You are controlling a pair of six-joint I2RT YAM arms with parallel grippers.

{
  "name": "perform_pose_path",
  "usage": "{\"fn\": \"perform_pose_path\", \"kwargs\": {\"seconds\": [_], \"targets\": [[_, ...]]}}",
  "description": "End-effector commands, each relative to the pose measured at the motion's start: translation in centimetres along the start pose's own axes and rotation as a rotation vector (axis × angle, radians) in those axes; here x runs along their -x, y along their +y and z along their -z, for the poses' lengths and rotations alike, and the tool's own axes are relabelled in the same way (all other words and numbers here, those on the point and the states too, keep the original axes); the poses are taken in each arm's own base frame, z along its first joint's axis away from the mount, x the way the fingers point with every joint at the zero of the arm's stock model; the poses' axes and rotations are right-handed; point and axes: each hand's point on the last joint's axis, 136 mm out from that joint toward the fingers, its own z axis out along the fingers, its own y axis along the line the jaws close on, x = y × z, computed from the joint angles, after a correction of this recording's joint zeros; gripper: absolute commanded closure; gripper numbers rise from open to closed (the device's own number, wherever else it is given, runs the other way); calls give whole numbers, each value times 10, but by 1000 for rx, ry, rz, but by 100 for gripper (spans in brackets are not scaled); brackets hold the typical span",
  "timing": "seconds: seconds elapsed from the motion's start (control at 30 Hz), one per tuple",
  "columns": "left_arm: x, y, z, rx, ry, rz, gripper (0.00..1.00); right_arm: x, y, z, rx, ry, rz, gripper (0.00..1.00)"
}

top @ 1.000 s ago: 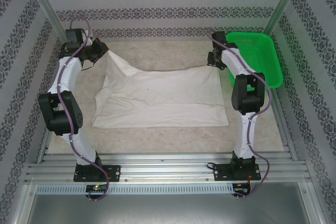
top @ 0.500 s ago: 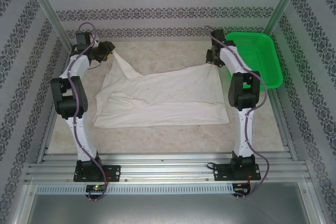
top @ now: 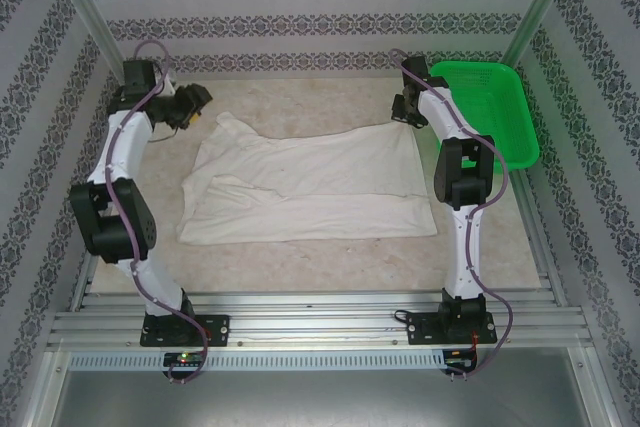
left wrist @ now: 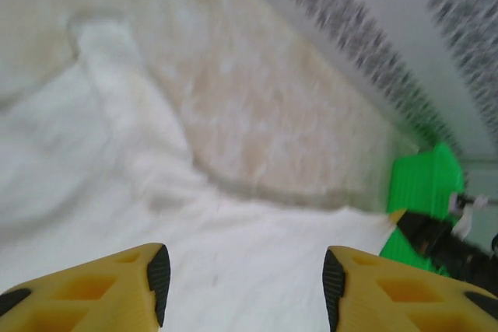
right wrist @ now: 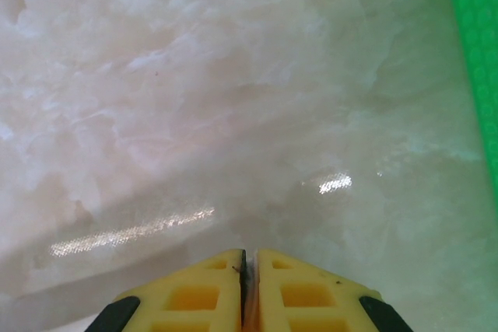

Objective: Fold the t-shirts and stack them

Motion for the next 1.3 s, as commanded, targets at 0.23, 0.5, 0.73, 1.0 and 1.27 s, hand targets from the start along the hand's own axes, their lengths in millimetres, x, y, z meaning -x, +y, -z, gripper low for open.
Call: {"fn": "perform_pose_path", "kwargs": {"seconds": [0.23, 0.5, 0.73, 1.0, 1.27], "targets": [[-132, 82, -24, 371, 415, -105, 62, -3, -1, 0, 0, 16, -9, 88], [-128, 116, -26, 598, 449, -272, 60, -4, -4, 2, -6, 19, 0, 88], [-126, 110, -44, 573, 427, -273, 56, -7, -6, 1, -9, 24, -1, 87], [-127, 120, -46, 650, 471, -375, 55, -9, -8, 2, -9, 30, -2, 87], [-121, 127, -59, 696, 491, -442, 55, -9, -8, 1, -4, 33, -10, 87]]}}
